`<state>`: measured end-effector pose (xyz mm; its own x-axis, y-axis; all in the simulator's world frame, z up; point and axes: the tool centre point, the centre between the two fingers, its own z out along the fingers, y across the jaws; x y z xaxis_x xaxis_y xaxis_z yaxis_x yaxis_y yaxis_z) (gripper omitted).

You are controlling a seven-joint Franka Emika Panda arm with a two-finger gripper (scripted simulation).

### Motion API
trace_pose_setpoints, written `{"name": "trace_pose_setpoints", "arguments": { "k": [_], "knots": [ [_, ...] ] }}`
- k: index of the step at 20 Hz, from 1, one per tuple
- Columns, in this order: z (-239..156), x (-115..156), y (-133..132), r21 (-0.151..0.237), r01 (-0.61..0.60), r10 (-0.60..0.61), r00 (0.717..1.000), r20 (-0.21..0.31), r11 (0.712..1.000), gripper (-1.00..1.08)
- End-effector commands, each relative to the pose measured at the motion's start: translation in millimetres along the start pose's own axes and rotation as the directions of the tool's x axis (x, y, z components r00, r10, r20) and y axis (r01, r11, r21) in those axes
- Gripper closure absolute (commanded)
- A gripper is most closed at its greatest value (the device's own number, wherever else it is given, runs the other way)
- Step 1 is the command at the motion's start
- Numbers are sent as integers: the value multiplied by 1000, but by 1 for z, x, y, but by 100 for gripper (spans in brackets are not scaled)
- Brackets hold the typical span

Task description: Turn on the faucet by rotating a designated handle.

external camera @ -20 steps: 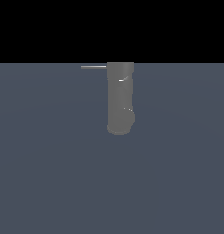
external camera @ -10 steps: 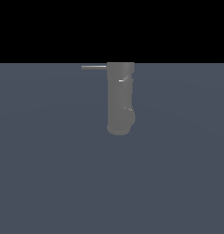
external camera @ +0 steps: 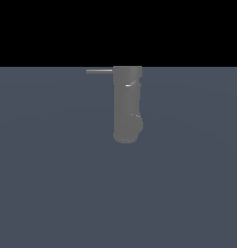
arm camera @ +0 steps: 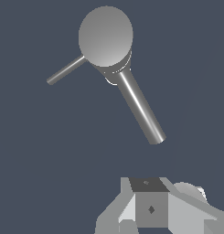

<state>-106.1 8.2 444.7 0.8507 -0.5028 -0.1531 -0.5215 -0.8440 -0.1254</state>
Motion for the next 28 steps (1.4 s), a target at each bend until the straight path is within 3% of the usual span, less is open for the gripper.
{"name": "trace_pose_setpoints", "arguments": {
  "k": [1, 7, 14, 21, 28],
  "knots": [
    [8, 13, -10, 5, -68, 68, 998, 6, 998, 108],
    [29, 43, -34, 4, -230, 230, 973, 11, 973, 108],
    [57, 76, -60, -4, -410, 410, 912, 0, 912, 108],
    [88, 106, -87, -10, -572, 572, 820, -33, 820, 108],
    [121, 132, -113, 0, -709, 707, 702, -85, 705, 108]
  ]
}}
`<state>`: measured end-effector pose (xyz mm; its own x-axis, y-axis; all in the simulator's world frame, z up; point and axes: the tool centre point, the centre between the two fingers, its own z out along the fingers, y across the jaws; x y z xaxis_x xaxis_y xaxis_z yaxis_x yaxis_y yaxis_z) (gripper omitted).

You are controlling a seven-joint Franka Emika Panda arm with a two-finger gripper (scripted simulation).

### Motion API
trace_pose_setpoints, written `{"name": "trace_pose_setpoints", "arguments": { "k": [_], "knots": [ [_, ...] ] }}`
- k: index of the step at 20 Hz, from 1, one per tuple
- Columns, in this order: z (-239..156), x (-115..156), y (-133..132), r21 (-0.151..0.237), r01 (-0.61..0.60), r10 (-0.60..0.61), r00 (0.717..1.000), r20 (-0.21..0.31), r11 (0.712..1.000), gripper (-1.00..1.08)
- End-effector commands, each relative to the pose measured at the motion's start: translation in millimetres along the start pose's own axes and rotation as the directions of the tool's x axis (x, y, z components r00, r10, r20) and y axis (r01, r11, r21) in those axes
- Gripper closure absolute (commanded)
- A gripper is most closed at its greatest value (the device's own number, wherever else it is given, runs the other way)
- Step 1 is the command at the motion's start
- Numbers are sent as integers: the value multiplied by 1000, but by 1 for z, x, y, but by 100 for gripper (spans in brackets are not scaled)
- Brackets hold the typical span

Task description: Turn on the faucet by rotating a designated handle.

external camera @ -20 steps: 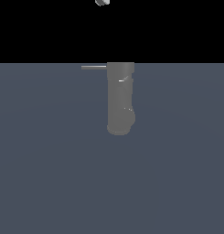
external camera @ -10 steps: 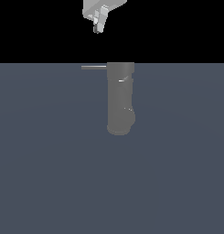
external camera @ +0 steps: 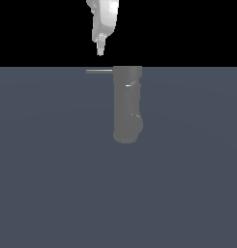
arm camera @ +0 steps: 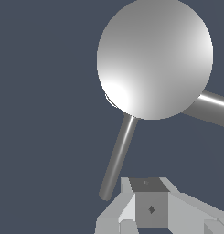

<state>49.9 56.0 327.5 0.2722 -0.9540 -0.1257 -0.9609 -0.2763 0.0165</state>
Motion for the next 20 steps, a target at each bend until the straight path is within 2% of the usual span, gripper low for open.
{"name": "trace_pose_setpoints", "arguments": {
  "k": [1, 10, 20],
  "knots": [
    [12, -1, -13, 3, -64, 64, 998, -21, 998, 108],
    [45, -6, -48, 31, -229, 231, 969, -86, 973, 108],
    [58, -9, -62, 53, -292, 297, 948, -115, 955, 108]
  ]
}}
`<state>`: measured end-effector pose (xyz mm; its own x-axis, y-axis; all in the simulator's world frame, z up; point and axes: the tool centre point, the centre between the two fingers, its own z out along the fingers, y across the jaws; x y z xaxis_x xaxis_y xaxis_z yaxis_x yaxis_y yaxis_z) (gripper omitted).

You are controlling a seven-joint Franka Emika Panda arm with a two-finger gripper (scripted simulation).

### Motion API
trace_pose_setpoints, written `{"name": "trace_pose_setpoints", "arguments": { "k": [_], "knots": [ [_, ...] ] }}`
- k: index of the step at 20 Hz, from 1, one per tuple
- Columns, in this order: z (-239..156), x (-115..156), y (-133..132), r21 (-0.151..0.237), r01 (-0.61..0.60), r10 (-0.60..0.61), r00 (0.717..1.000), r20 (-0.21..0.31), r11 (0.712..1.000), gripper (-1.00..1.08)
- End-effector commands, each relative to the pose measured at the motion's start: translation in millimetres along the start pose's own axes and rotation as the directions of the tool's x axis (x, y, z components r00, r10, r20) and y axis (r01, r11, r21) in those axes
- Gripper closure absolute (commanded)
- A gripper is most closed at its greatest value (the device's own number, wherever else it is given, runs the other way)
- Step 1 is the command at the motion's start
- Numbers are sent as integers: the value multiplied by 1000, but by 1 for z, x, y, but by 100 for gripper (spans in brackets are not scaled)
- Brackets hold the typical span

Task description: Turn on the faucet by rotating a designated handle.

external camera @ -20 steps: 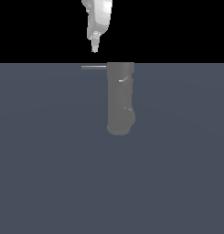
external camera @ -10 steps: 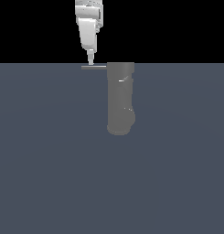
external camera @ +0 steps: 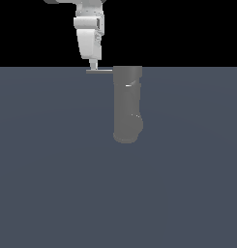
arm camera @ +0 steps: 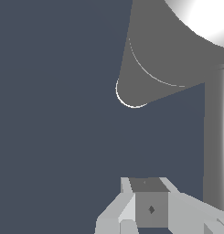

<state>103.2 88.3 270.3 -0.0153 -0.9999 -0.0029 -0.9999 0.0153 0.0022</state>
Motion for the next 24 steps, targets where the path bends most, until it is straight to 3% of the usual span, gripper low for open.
{"name": "trace_pose_setpoints", "arguments": {
  "k": [1, 24],
  "knots": [
    [1, 0, -1, 2, -7, 7, 1000, -3, 1000, 108],
    [1, 2, 43, 2, -5, 5, 1000, -3, 1000, 108]
  ]
}}
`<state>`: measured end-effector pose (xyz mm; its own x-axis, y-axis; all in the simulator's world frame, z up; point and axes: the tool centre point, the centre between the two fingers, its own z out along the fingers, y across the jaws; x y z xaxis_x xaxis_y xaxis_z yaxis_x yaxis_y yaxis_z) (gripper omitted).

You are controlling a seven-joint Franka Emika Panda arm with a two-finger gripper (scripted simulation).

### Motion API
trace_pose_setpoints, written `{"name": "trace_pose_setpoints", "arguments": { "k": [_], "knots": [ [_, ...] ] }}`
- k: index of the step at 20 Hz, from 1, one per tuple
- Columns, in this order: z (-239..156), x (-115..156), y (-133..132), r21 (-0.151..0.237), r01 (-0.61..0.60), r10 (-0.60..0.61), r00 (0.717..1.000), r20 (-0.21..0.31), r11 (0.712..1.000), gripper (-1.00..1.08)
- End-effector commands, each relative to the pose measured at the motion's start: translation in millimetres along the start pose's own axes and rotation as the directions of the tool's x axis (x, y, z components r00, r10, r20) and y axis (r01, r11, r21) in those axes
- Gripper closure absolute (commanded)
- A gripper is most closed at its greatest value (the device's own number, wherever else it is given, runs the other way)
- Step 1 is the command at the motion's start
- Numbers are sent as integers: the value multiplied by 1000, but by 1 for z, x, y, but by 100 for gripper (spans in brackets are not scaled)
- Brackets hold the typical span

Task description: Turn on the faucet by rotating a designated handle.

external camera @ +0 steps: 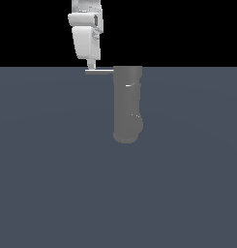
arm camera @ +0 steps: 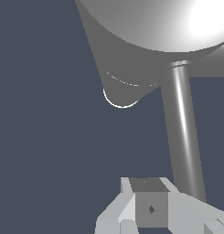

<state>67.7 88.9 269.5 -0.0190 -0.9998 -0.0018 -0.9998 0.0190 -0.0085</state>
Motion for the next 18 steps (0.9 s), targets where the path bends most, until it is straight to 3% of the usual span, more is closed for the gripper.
{"name": "trace_pose_setpoints", "arguments": {
  "k": [1, 18],
  "knots": [
    [0, 2, 10, -9, -2, 2, 1000, -1, 1000, 108],
    [0, 4, 50, -9, -2, 2, 1000, -1, 1000, 108]
  ]
}}
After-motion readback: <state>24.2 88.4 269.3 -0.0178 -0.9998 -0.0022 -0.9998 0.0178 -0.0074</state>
